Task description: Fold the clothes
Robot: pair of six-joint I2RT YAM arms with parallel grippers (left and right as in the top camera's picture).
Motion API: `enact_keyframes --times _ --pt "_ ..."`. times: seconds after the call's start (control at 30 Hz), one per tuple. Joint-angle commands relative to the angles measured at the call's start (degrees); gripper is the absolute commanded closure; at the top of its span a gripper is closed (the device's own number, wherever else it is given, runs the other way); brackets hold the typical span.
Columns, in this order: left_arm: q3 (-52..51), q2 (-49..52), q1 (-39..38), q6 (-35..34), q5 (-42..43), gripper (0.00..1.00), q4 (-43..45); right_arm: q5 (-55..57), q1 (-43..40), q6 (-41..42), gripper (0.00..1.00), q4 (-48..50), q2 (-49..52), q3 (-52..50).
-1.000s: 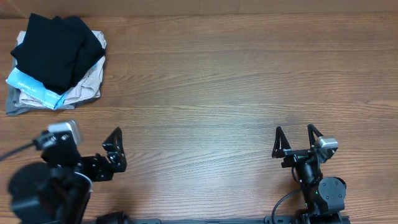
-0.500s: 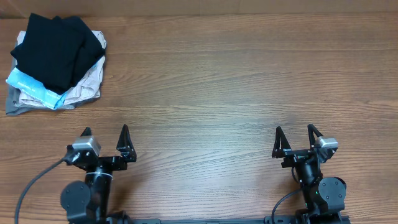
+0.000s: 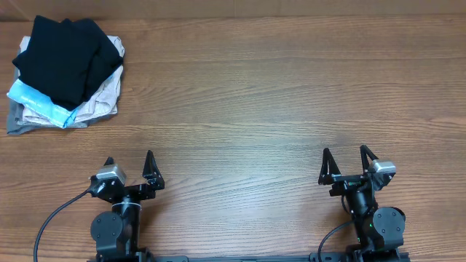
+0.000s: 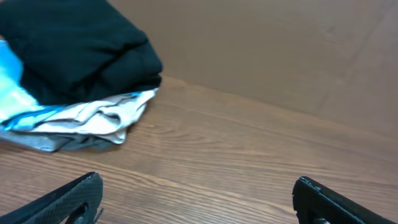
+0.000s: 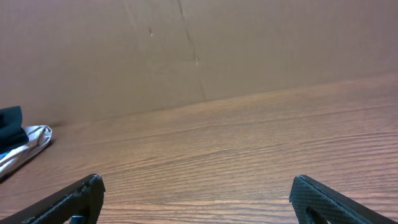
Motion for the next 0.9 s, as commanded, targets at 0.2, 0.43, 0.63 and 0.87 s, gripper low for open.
enact_keyframes --times 0.2,0.43,0.63,0.87 --pt "-1.2 -0.9 -2.5 3.8 -7.8 0.0 1.1 0.5 -0.3 -0.4 0.0 0.3 -0.6 -0.6" --pt "-1.1 -0.9 -2.7 3.5 -6.3 0.0 1.1 0.5 -0.3 -0.4 0.0 0.3 -0.6 -0.6" --pt "-1.1 -0.9 -2.7 3.5 -6.3 0.0 1.1 0.5 -0.3 -0.4 0.0 0.3 -0.6 -0.6" --pt "-1.2 -0.9 -2.7 3.5 -6.3 0.0 1.1 0.5 -0.3 -0.4 0.0 0.3 -0.6 -0.6"
